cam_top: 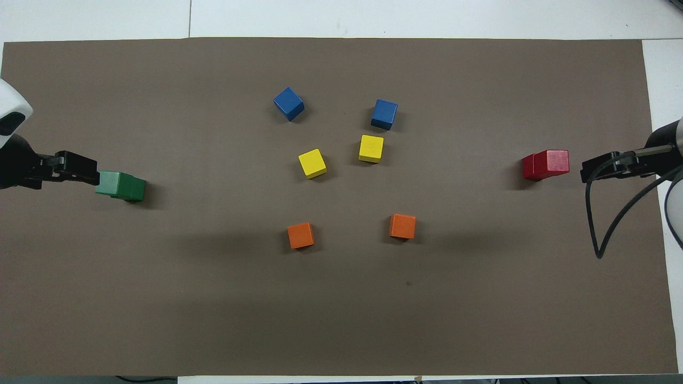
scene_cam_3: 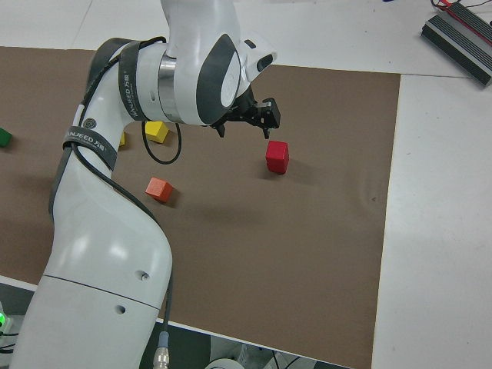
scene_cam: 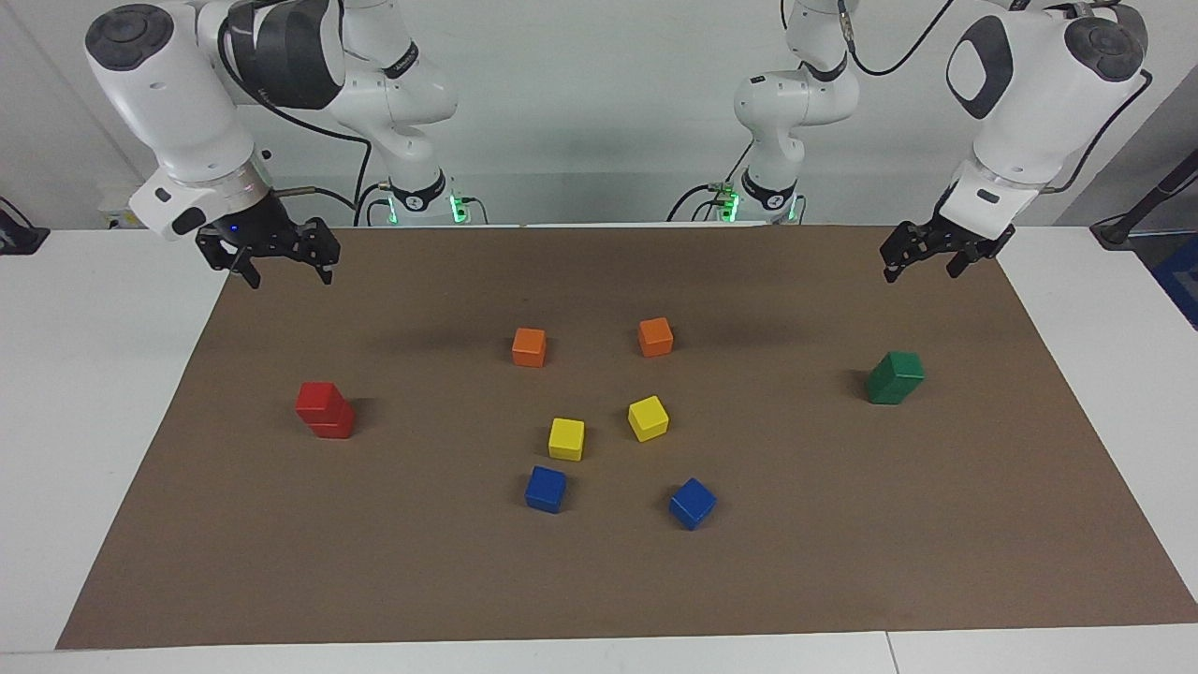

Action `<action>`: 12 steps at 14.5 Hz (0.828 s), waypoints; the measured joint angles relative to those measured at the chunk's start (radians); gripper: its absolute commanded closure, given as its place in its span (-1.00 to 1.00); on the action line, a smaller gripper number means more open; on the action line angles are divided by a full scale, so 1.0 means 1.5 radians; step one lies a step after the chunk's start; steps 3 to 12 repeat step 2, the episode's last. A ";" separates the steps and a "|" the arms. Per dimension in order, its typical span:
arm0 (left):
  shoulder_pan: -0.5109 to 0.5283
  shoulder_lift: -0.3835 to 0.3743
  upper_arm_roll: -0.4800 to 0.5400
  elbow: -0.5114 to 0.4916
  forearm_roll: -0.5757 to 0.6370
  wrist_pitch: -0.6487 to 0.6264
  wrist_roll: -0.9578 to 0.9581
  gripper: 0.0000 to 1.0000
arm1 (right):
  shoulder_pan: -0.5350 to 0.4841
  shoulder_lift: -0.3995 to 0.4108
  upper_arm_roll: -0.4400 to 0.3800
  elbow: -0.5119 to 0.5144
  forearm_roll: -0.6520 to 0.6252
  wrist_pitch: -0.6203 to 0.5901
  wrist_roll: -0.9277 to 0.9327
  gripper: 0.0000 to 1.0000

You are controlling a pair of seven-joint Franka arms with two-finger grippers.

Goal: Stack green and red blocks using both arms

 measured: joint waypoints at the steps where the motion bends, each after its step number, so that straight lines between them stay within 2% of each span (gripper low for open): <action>1: 0.000 0.000 0.000 0.000 0.000 0.000 0.000 -1.00 | 0.000 0.000 0.000 0.000 0.000 0.000 0.000 -1.00; 12: 0.000 0.000 0.000 0.000 0.000 0.000 0.000 -1.00 | 0.000 0.000 0.000 0.000 0.000 0.000 0.000 -1.00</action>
